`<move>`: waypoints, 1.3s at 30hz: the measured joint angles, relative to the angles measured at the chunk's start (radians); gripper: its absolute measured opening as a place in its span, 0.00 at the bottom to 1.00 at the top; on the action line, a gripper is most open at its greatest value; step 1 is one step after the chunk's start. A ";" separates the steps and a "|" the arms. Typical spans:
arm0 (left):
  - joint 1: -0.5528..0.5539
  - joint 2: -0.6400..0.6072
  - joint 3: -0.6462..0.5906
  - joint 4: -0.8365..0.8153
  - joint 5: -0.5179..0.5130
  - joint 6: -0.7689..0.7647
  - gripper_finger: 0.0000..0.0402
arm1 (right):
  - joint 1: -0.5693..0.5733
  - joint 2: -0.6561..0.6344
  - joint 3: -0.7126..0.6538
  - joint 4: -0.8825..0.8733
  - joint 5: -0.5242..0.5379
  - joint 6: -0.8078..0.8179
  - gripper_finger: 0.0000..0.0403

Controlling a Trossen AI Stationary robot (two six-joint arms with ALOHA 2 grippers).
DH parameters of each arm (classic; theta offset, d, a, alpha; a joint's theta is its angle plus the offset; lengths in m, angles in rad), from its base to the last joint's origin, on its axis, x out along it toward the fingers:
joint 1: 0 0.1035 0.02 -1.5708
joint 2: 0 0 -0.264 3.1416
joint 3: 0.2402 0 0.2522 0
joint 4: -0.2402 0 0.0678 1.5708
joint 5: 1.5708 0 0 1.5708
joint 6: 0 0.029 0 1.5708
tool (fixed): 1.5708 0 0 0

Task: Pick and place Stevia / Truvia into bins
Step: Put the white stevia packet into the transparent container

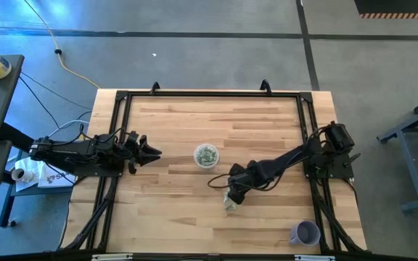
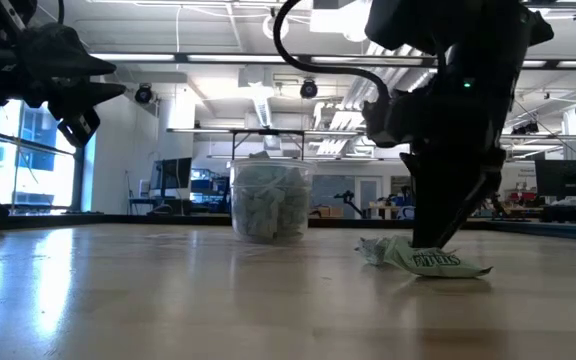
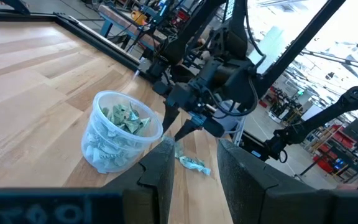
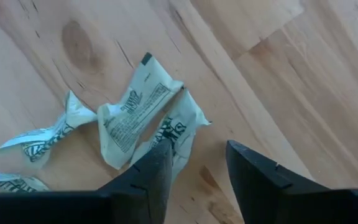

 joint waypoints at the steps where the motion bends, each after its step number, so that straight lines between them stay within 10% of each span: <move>1: 0.000 0.000 0.000 0.000 0.000 0.000 0.39 | -0.001 0.000 -0.004 0.005 0.000 0.003 0.35; 12: 0.000 0.000 0.000 0.000 0.000 0.000 0.39 | -0.077 0.000 -0.023 0.006 0.015 0.018 0.03; 25: 0.000 0.000 0.000 0.000 0.000 0.000 0.39 | -0.294 -0.076 0.181 -0.065 0.246 -0.283 0.00; 39: 0.000 0.000 0.000 0.000 0.000 0.000 0.39 | -0.351 0.023 0.418 -0.031 -0.147 -0.652 0.00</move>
